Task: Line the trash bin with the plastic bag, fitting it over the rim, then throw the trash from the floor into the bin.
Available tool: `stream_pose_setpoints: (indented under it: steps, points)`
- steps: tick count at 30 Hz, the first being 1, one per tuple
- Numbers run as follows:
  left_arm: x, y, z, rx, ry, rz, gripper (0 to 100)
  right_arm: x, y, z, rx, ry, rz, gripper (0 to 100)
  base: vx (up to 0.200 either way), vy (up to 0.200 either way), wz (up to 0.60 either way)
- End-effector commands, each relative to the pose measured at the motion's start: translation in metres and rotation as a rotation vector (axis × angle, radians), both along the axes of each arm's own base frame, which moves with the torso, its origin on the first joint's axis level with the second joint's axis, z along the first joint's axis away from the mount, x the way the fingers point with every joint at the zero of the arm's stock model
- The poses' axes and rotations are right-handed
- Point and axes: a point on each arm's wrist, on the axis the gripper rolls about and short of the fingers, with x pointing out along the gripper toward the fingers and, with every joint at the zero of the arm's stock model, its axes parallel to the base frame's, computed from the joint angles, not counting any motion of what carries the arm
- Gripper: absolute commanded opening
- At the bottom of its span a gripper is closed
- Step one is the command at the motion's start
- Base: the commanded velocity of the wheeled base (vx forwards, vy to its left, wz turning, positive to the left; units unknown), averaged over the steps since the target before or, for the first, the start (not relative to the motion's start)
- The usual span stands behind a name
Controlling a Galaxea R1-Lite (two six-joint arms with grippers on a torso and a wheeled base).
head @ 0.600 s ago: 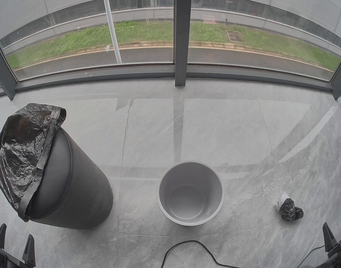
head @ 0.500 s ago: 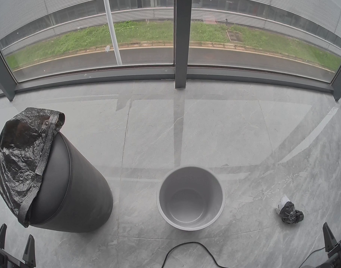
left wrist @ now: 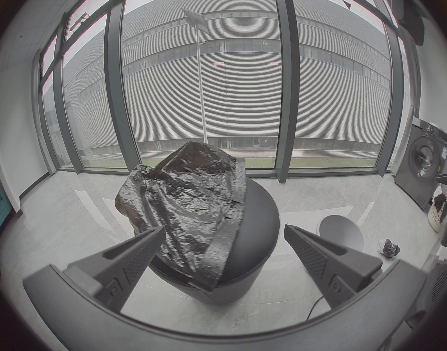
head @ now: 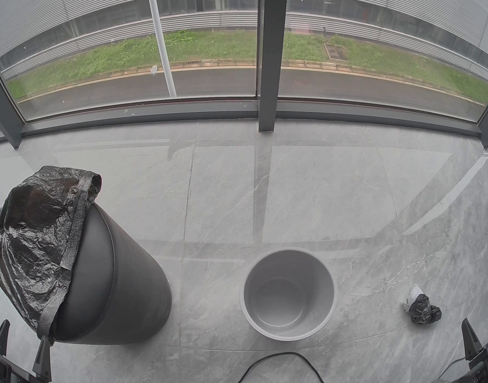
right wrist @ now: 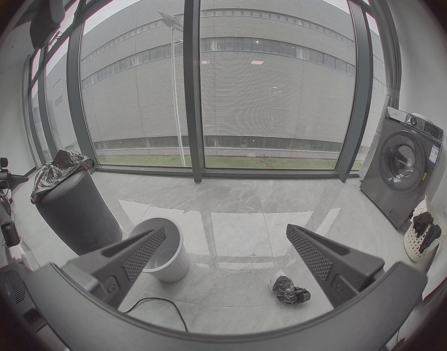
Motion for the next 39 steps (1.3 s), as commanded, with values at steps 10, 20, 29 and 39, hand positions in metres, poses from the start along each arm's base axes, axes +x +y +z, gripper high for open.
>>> stream_pose_setpoints:
  steps: [10,20,29,39]
  points:
    - [0.0,0.0,-0.0052,0.003,0.0,0.001,100,0.0011,-0.0001,-0.0045,0.0,0.015,0.004,100,-0.18,0.06,0.0]
    - [0.0,0.0,-0.0052,-0.006,0.0,-0.001,100,0.0008,-0.0001,-0.0041,0.0,0.01,0.004,100,0.0,0.0,0.0]
    - [0.0,0.0,-0.0055,-0.005,0.003,-0.001,100,0.0004,-0.0001,-0.0047,0.001,0.006,0.002,100,-0.111,0.0,0.0]
    - [0.0,0.0,-0.0054,-0.005,0.001,-0.001,100,0.0003,-0.0001,-0.0047,0.003,0.004,0.002,100,-0.14,0.12,0.0]
